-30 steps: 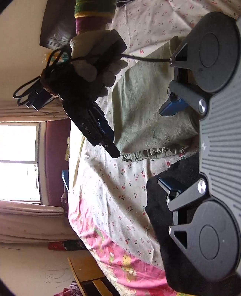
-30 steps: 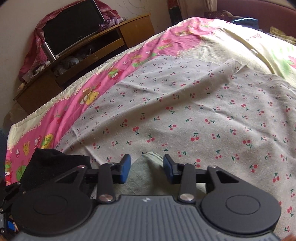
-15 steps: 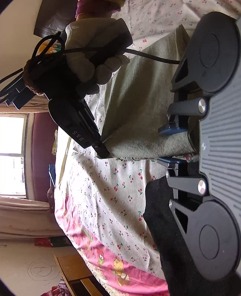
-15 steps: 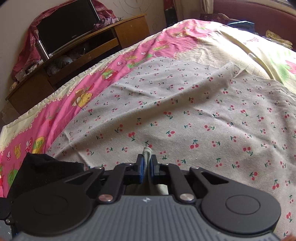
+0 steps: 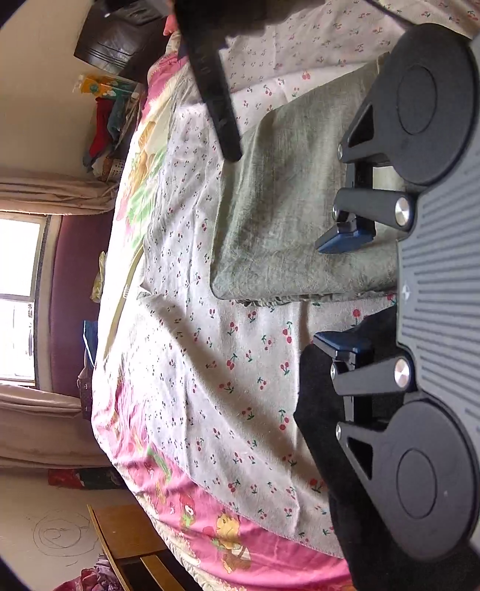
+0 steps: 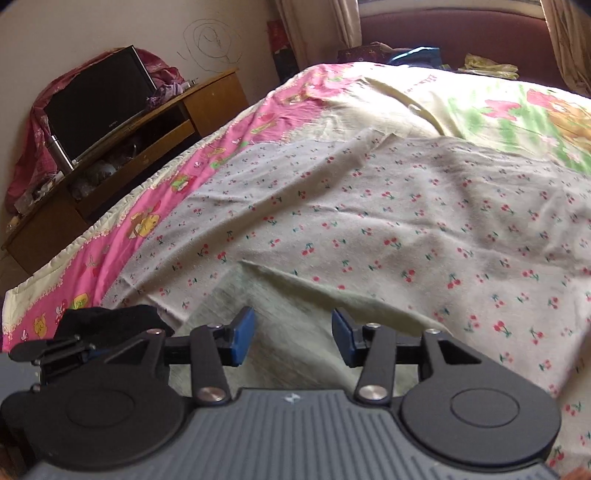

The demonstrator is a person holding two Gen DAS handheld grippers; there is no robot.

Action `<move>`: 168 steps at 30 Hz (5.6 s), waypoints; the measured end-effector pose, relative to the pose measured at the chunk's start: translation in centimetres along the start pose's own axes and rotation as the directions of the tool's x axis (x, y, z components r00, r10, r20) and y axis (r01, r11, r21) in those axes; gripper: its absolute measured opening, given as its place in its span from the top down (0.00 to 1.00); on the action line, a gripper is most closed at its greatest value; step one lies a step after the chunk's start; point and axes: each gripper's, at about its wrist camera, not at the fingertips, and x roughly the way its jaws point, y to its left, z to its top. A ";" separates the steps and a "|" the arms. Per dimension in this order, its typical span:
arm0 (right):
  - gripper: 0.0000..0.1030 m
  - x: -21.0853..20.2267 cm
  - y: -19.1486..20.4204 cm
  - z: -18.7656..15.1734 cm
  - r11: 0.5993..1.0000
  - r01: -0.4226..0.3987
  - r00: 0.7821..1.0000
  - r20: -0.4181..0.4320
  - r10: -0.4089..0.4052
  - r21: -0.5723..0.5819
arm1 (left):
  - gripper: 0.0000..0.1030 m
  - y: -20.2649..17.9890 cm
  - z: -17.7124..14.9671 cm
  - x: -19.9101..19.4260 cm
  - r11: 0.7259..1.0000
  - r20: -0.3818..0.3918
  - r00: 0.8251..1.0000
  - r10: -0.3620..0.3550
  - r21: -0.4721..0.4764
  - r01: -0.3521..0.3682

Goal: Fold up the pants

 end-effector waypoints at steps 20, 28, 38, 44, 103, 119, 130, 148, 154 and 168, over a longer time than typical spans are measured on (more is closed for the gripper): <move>0.85 3.5 -4.8 -5.6 0.946 -0.113 0.992 -0.015 0.123 0.303 | 0.39 -2.2 2.1 7.0 0.991 -0.183 0.975 -0.126 0.016 0.131; 0.91 -1.7 -3.1 -5.6 0.982 -0.084 0.996 -0.009 0.087 0.169 | 0.63 -5.3 2.8 4.4 0.989 -0.150 0.978 -0.146 0.016 0.150; 0.91 -9.6 -3.8 -6.6 0.993 -0.002 0.999 0.048 -0.004 0.119 | 0.69 -11.8 2.5 2.2 0.968 -0.165 0.957 -0.237 0.044 0.247; 0.91 -14.7 -5.6 -8.1 0.985 0.058 0.997 0.048 -0.067 0.161 | 0.69 -15.7 2.5 1.9 0.934 -0.172 0.924 -0.342 0.045 0.355; 0.71 -11.7 -18.6 -12.8 0.836 0.294 0.912 0.125 -0.390 0.463 | 0.42 -21.7 0.1 9.2 0.956 0.029 0.984 -0.175 0.243 0.163; 0.63 -17.6 -8.1 -21.8 0.820 0.387 0.891 0.057 -0.450 0.421 | 0.40 -24.2 -5.2 1.4 0.906 -0.082 0.991 -0.107 0.401 0.131; 0.56 -18.5 -6.0 -22.8 0.828 0.389 0.900 0.027 -0.435 0.404 | 0.33 -24.0 -6.3 -0.6 0.940 -0.159 0.982 -0.104 0.306 0.150; 0.53 -19.5 -3.8 -24.1 0.824 0.400 0.891 0.038 -0.452 0.402 | 0.33 -24.2 -7.2 -1.0 0.949 -0.159 0.984 -0.085 0.287 0.129; 0.52 -18.9 -3.8 -24.1 0.818 0.418 0.889 0.007 -0.458 0.394 | 0.32 -24.3 -7.5 -0.5 0.947 -0.194 0.977 -0.088 0.288 0.143; 0.51 -19.6 -3.3 -24.9 0.801 0.387 0.899 0.006 -0.438 0.457 | 0.32 -23.7 -7.0 -2.2 0.958 -0.122 0.986 -0.115 0.250 0.142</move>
